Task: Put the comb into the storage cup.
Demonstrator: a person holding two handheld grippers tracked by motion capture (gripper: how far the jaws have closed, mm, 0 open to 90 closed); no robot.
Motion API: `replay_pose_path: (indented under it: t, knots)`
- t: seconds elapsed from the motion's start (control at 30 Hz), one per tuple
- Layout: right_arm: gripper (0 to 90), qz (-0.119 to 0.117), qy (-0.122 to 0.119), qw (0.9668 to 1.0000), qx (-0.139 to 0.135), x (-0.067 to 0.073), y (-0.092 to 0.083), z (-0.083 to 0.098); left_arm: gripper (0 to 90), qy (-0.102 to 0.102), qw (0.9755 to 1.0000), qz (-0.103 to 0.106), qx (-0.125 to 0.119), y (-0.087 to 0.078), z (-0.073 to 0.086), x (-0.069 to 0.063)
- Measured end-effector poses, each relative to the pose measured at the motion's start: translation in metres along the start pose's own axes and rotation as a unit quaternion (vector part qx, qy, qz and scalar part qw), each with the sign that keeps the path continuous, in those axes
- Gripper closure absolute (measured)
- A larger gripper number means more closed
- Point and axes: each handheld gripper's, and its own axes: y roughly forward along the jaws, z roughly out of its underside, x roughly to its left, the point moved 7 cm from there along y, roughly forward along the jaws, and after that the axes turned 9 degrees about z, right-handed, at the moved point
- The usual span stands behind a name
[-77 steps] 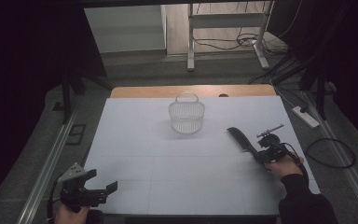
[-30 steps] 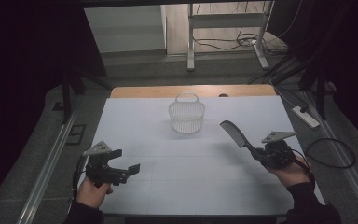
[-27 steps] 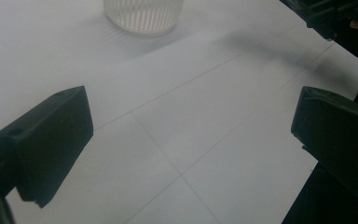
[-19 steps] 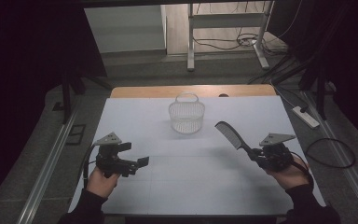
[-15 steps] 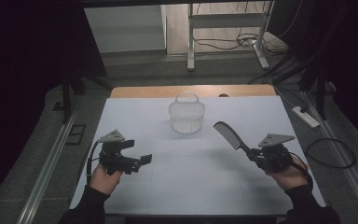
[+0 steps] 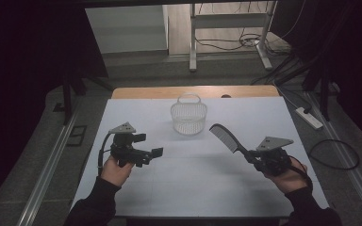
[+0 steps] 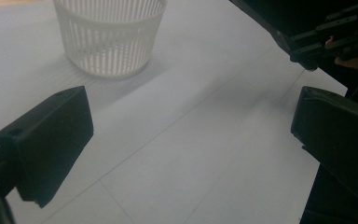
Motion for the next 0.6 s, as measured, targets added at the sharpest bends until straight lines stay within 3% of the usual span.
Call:
replay_pose_path:
  t: [0.33,0.6]
  knots:
    - [71.9,-0.002,-0.013,0.9998,-0.012,0.009,0.000,-0.006,0.0,-0.003,0.9999,0.000,0.010,0.011,-0.016,0.002]
    - [72.0,-0.006,-0.020,0.9995,-0.024,0.017,-0.002,-0.012,0.0,-0.007,0.9997,0.020,0.012,0.018,-0.024,0.003]
